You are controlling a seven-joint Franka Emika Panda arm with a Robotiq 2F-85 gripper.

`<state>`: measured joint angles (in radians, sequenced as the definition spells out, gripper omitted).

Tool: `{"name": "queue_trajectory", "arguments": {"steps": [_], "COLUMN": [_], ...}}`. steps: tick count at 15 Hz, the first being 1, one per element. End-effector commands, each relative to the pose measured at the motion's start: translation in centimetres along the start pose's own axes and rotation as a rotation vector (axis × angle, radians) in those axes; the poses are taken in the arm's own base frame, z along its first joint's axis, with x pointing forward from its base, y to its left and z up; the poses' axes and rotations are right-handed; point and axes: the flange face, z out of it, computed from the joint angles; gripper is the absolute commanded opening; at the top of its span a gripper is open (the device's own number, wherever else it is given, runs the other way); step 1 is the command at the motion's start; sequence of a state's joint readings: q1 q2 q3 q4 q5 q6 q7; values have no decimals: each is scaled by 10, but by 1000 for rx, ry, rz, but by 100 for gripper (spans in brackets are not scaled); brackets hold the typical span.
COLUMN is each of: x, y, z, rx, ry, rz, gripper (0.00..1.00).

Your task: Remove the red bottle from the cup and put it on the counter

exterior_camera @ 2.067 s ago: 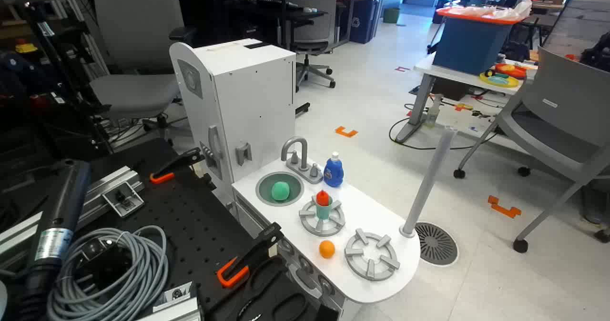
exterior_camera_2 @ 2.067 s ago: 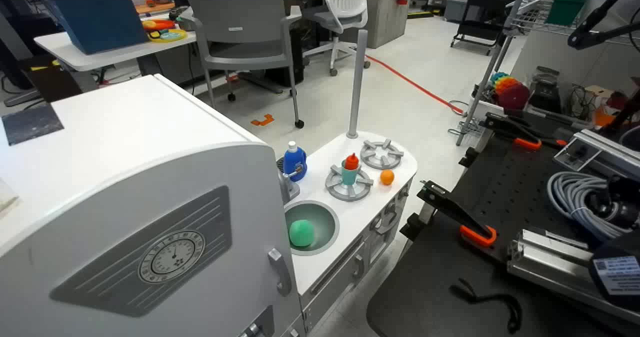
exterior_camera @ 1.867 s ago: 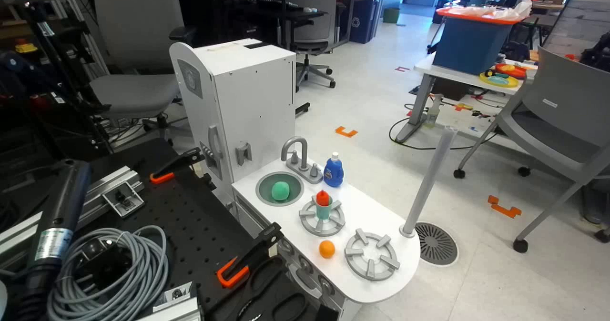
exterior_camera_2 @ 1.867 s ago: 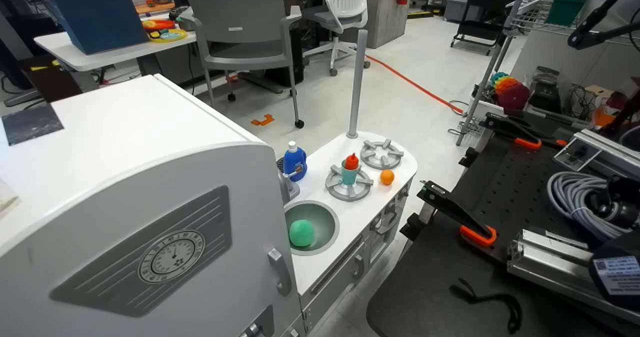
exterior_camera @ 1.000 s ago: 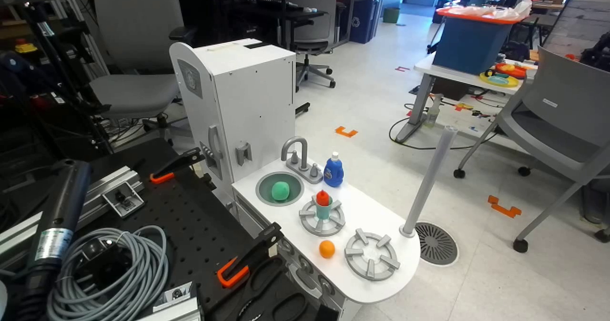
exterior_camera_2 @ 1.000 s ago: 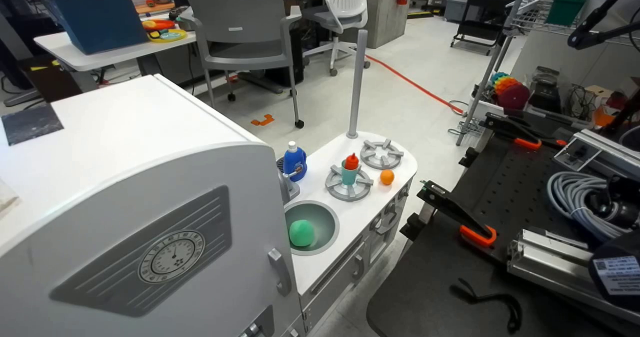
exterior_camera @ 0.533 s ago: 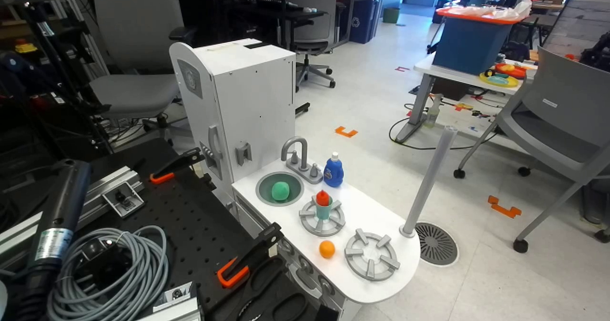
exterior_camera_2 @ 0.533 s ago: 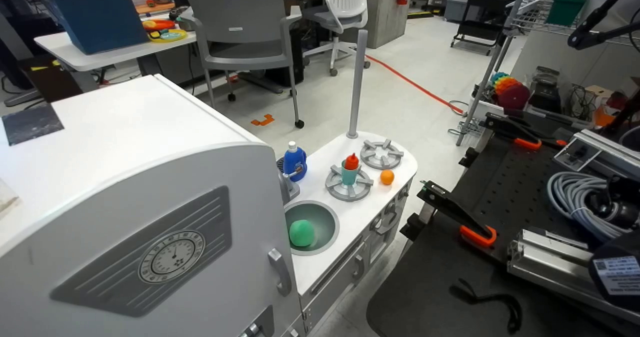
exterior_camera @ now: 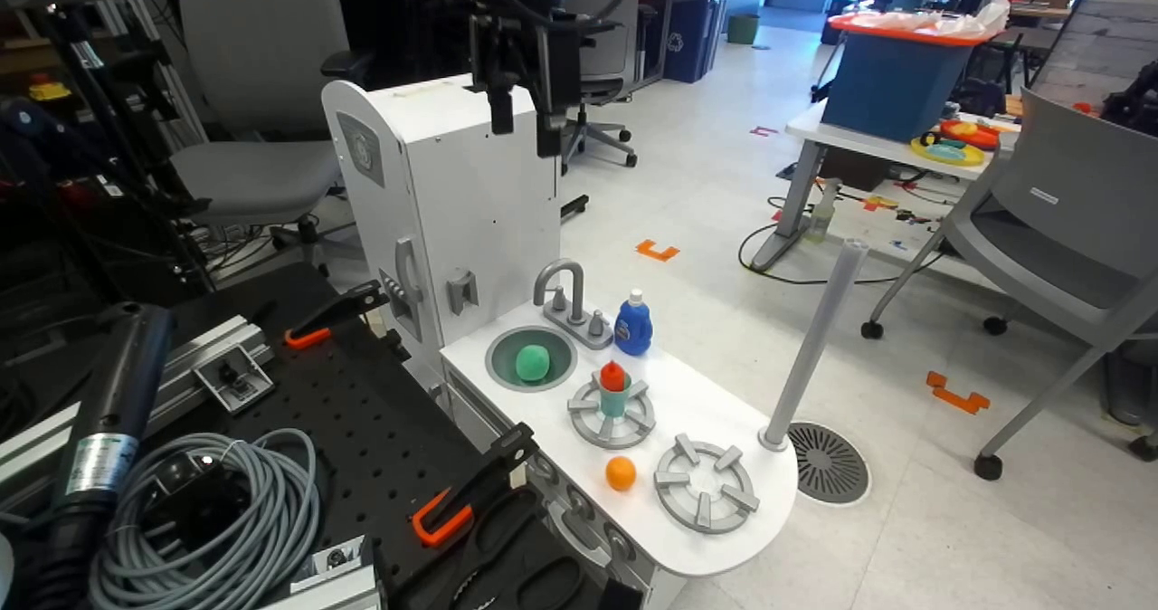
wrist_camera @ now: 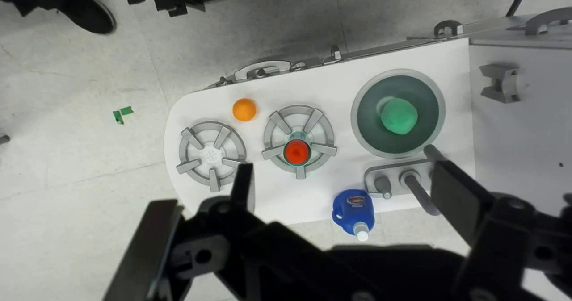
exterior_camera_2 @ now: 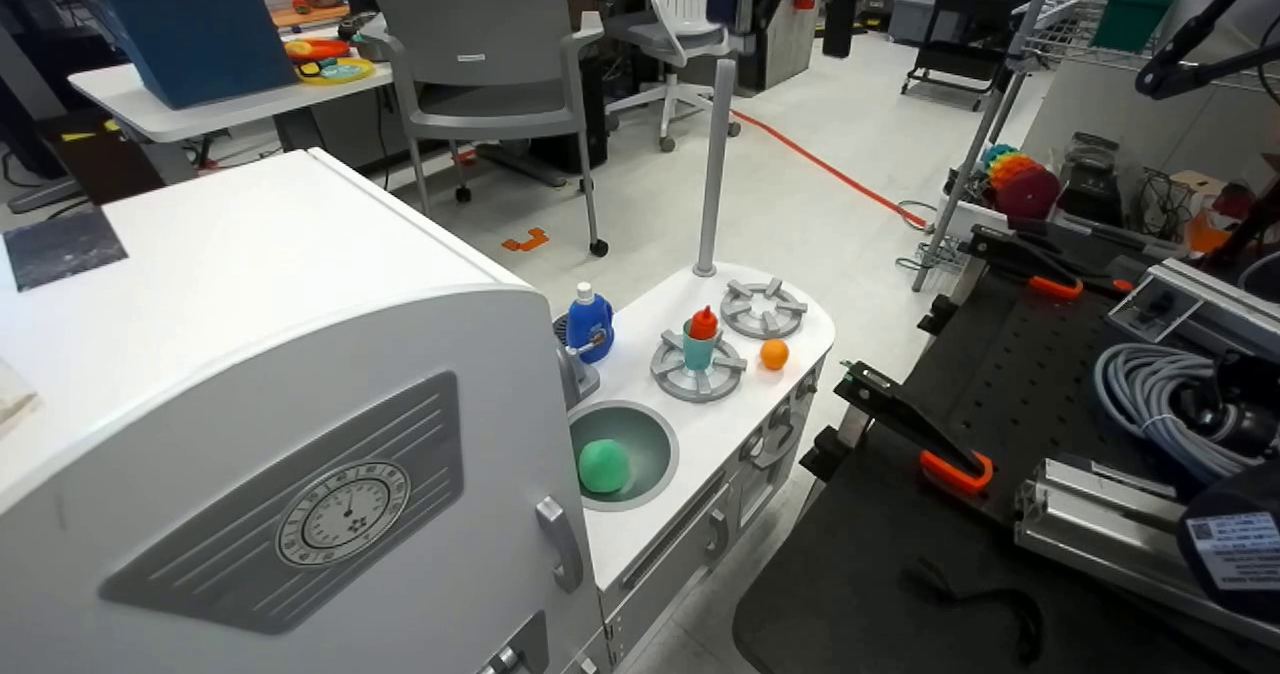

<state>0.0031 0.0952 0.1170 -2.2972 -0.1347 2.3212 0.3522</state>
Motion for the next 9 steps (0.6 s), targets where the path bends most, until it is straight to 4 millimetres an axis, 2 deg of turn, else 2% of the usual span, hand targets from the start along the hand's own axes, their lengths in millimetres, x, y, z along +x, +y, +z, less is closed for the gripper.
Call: {"name": "queue_trajectory", "arguments": {"steps": [1, 5, 9], "x": [28, 53, 85], "y": [2, 9, 3], "z": [62, 136, 185], "rx": [-37, -56, -52], "ry": [25, 15, 33], "rz": [-11, -29, -21], "gripper": [100, 100, 100]}}
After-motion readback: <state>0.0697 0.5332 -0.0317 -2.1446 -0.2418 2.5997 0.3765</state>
